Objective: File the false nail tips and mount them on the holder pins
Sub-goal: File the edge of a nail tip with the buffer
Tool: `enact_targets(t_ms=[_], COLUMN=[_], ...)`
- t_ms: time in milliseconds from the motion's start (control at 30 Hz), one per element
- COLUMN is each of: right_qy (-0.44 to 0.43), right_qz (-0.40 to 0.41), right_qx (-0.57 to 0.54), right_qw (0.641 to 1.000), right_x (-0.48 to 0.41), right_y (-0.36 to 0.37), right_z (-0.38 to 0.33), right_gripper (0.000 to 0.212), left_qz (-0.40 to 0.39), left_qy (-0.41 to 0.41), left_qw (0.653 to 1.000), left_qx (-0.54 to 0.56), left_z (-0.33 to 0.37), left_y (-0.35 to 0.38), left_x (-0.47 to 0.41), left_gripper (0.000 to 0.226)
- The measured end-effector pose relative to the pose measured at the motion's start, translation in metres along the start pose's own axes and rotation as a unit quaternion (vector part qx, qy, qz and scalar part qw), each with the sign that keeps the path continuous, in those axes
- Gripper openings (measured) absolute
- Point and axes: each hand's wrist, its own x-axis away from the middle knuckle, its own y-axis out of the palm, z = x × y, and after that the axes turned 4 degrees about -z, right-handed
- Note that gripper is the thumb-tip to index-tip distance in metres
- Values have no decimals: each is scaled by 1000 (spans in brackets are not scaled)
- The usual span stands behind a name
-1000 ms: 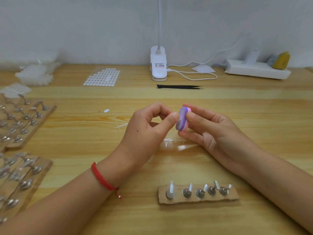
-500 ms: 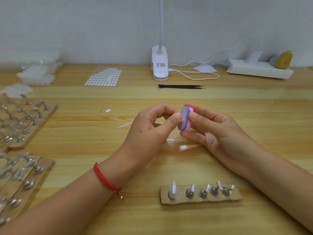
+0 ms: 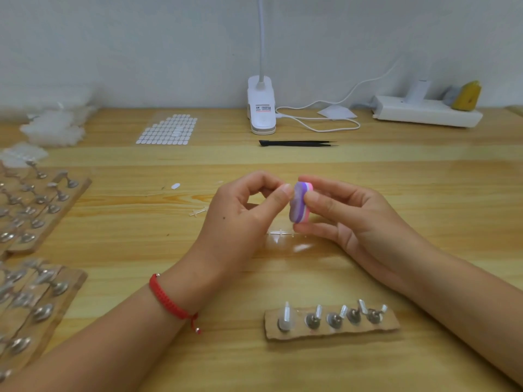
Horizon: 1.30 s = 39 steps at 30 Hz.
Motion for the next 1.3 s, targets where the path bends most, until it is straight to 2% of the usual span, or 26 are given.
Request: enact_targets(t_ms=[200, 333, 433, 567, 667, 800, 933, 1067, 1200, 1300], right_qy=[6, 3, 12, 5, 9, 1, 8, 5, 9, 1], right_qz=[-10, 9, -16, 6, -14, 2, -19, 7, -15, 11], right_qx=[15, -25, 4, -30, 6, -6, 16, -18, 16, -10], right_qw=[1000, 1000, 1000, 1000, 1000, 1000, 1000, 1000, 1000, 1000], right_x=[0, -1, 0, -1, 0, 0, 1, 1, 1, 0], right_y=[1, -2, 0, -2, 0, -1, 1, -1, 1, 0], right_z=[0, -1, -1, -2, 0, -1, 0, -1, -1, -1], right_gripper=[31, 30, 30, 26, 29, 27, 29, 29, 30, 27], left_qz=[17, -10, 16, -18, 12, -19, 6, -23, 7, -21], left_qy=[9, 4, 10, 3, 4, 4, 13, 7, 13, 8], left_qw=[1000, 1000, 1000, 1000, 1000, 1000, 1000, 1000, 1000, 1000], left_qx=[1, 1, 1, -4, 11, -1, 2, -6, -1, -9], left_z=[0, 1, 0, 1, 0, 1, 0, 1, 0, 0], left_y=[-2, 1, -1, 2, 0, 1, -1, 2, 0, 2], left_x=[0, 1, -1, -1, -1, -1, -1, 0, -1, 0], left_gripper=[18, 19, 20, 21, 21, 21, 21, 21, 21, 22])
